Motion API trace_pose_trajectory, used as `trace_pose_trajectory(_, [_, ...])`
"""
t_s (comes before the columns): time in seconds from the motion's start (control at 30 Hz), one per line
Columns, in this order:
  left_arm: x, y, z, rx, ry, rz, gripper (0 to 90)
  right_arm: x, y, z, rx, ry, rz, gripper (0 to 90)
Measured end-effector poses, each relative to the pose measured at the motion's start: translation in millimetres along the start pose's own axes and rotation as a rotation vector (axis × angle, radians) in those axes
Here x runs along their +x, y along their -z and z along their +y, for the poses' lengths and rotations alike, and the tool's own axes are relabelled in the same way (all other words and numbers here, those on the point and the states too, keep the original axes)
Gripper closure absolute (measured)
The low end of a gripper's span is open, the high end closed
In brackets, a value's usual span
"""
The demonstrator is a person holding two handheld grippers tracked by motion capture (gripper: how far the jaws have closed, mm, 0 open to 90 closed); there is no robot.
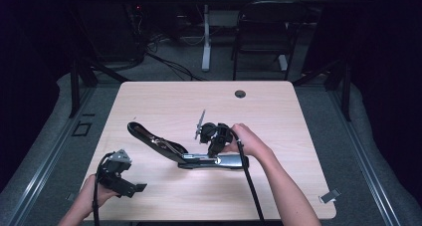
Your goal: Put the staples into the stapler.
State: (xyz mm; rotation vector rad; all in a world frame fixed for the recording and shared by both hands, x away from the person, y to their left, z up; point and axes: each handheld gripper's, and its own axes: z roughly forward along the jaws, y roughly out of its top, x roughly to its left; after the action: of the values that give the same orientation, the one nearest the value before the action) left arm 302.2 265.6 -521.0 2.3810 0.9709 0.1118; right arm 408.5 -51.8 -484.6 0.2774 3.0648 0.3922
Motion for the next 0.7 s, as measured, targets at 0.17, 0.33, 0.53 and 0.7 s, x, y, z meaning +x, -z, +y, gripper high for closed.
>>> trace_pose_trajectory(0.17, [-0.2,-0.4,-0.1,0.001,-0.001,-0.001,0.0,-0.8,-5.2,0.8,0.001,0.001,0.009,78.0])
trace_pose_trajectory(0.33, [0.0,-0.2,-0.1,0.001,-0.002,-0.002,0.0,-1.4,-8.0,2.1,0.006,0.007,0.011,78.0])
trace_pose_trajectory(0.53, [0.1,-0.9,0.0,0.004,-0.002,-0.003,0.0,-2.1,-9.6,2.4,0.014,0.012,0.016,78.0])
trace_pose_trajectory(0.7, [0.3,-1.2,0.2,0.011,-0.008,-0.003,0.0,-3.4,-9.6,0.9,0.008,0.013,0.021,77.9])
